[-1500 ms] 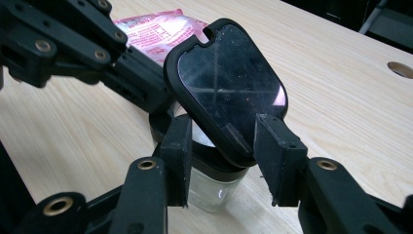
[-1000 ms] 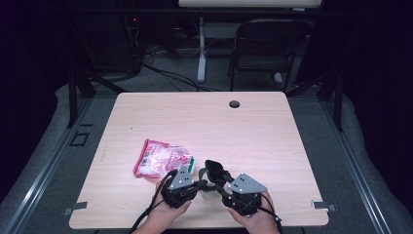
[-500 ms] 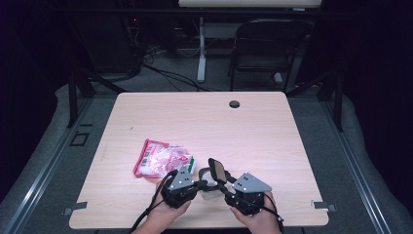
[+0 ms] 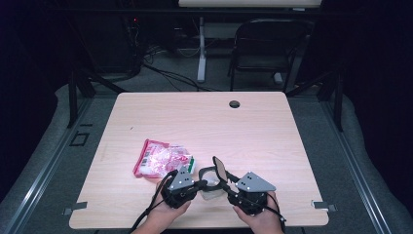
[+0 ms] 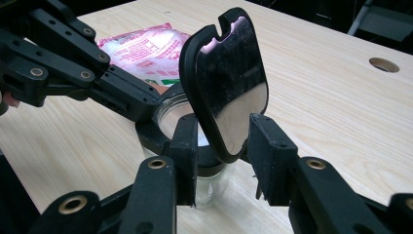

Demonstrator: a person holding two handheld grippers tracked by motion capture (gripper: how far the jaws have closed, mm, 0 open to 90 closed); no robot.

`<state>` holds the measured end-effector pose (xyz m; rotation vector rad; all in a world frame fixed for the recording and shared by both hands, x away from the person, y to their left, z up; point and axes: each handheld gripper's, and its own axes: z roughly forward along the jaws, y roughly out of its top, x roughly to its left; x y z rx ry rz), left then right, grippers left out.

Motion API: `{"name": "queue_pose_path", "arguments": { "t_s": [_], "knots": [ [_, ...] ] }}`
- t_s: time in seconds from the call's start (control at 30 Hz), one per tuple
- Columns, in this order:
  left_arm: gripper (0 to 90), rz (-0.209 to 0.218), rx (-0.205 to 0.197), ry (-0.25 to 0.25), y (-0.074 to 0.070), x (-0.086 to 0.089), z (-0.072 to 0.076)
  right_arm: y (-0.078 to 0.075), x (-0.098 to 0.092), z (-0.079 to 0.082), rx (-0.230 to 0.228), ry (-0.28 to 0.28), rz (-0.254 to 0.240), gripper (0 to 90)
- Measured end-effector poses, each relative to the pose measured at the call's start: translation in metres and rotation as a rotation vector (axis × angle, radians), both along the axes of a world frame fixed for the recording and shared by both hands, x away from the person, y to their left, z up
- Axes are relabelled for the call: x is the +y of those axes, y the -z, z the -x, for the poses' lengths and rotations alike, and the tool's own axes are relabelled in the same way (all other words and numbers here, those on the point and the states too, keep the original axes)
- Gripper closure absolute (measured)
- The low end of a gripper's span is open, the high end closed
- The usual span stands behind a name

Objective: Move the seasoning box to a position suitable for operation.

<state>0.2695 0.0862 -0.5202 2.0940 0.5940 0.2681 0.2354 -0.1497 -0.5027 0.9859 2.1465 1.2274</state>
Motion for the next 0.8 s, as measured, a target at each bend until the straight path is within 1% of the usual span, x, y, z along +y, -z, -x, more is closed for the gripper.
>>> {"name": "queue_pose_path", "arguments": {
  "t_s": [0.17,0.4,0.47,0.57,0.8],
  "knots": [
    [90.0,0.001,-0.002,0.000,0.000,0.000,0.000,-0.001,-0.004,-0.001,0.012,0.003,-0.017,64.6],
    [90.0,-0.004,-0.007,0.002,0.000,0.000,0.001,-0.002,-0.009,0.000,0.011,0.008,-0.022,64.6],
    [90.0,-0.005,-0.007,0.002,0.000,0.000,0.001,-0.002,-0.011,0.000,0.010,0.009,-0.014,64.6],
    [90.0,-0.005,-0.007,0.003,0.000,0.000,0.000,-0.002,-0.013,0.000,0.012,0.013,-0.015,64.6],
    [90.0,-0.010,-0.012,0.004,0.000,0.000,0.001,-0.003,-0.019,0.000,0.027,0.019,-0.020,64.7]
  ]
}}
